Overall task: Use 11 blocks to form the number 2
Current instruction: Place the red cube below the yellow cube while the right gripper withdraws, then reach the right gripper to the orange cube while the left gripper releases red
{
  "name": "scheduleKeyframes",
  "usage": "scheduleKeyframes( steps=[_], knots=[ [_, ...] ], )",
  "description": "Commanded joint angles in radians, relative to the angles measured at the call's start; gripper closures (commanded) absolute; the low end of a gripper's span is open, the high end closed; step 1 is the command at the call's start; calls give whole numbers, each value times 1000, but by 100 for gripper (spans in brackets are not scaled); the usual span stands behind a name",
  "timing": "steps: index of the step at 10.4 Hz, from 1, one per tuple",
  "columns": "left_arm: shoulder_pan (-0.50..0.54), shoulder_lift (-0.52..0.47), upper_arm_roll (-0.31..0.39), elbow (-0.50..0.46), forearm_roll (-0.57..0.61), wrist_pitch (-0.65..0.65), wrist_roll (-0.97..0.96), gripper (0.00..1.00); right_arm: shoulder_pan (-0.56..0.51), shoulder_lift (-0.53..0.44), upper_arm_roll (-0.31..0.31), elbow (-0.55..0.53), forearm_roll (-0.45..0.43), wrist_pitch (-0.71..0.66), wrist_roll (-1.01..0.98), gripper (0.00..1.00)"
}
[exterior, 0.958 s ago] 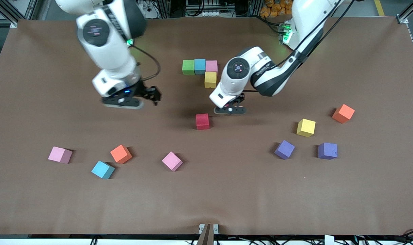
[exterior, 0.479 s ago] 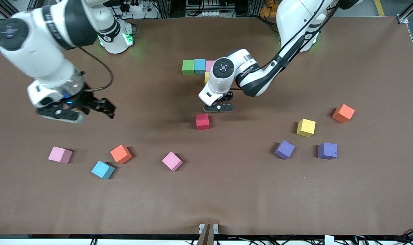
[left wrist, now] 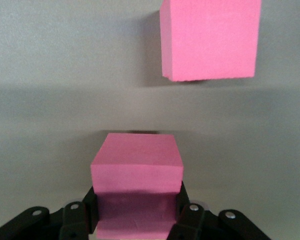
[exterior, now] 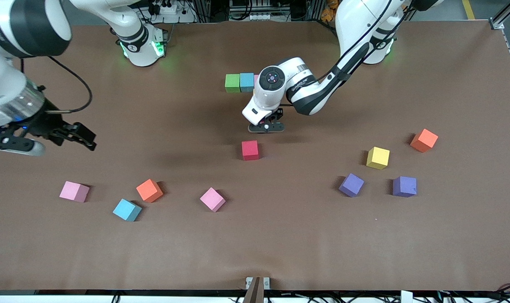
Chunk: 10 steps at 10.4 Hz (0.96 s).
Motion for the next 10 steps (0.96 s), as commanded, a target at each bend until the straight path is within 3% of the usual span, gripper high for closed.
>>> scheduleKeyframes(
  steps=[1,3,10],
  knots=[
    [-4,-35,-7,-41,6,18,-46,100,-69,42,42,60,-10,-24,-55,0],
    [-15,-34,-9,-52,6,18,-78,100,-140,70,93,105,-13,-44,-54,0],
    [-44,-23,-23,-84,8,33,-86,100,-143,96,80,123,-19,-39,-61,0]
  ],
)
